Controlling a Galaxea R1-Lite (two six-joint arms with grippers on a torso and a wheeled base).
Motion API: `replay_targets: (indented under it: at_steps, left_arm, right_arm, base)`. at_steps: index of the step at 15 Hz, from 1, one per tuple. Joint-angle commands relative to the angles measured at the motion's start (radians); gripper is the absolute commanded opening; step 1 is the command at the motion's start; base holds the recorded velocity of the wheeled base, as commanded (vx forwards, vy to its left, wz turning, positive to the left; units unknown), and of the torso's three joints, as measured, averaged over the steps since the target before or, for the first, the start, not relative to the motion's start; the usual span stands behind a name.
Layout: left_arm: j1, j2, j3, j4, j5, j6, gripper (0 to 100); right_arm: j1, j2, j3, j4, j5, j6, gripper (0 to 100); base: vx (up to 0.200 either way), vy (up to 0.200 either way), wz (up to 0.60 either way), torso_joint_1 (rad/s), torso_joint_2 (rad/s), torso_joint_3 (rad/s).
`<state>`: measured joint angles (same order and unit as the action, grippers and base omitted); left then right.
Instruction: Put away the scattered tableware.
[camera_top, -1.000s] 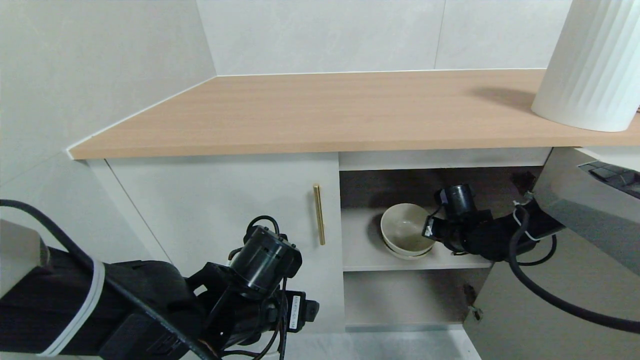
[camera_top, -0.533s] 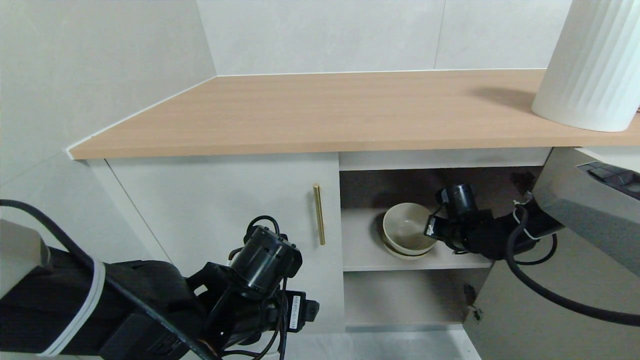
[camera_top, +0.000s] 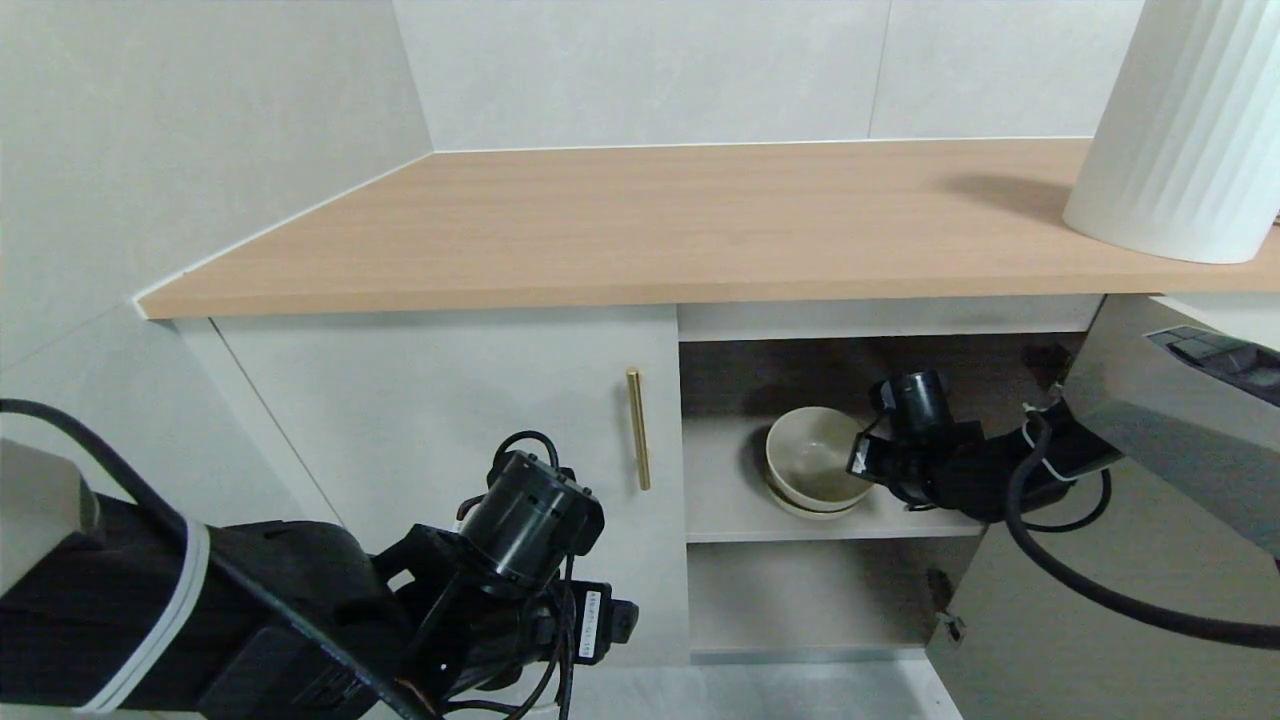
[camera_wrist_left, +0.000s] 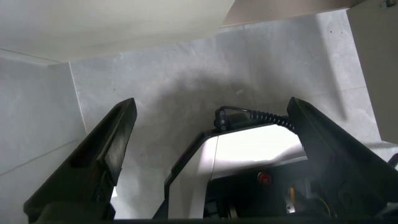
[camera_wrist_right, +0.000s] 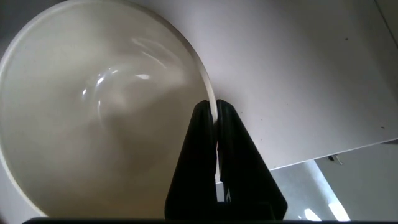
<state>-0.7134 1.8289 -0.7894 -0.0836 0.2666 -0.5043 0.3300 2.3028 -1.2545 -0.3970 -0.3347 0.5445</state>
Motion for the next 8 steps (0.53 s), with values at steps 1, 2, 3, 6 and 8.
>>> replay_targets:
  at_steps: [1,2,3,6,8]
  left_arm:
    - [0.000,0.001,-0.001,-0.001,0.000,0.000,100]
    - [0.000,0.001,-0.001,-0.001,0.000,0.000,100]
    - [0.000,0.000,-0.001,-0.001,0.000,0.000,100]
    - [0.000,0.000,-0.001,-0.001,0.000,0.000,100]
    - [0.000,-0.002,-0.002,-0.001,0.000,0.000,100]
  right_arm:
    - [0.001,0.001,0.000,0.000,0.000,0.000,100]
    - [0.003,0.001,0.001,0.000,0.000,0.000,100]
    - [0.004,0.001,0.003,0.000,0.003,0.000,100]
    - [0.007,0.000,0.004,0.001,0.005,0.000,100]
    - [0.011,-0.011,0.010,0.001,0.006,0.000,100]
  base:
    - [0.000,0.000,0.00,0.000,0.00,0.000]
    - [0.000,0.000,0.00,0.000,0.00,0.000]
    - [0.000,0.000,0.00,0.000,0.00,0.000]
    - [0.000,0.000,0.00,0.000,0.00,0.000]
    - [0.000,0.000,0.00,0.000,0.00,0.000]
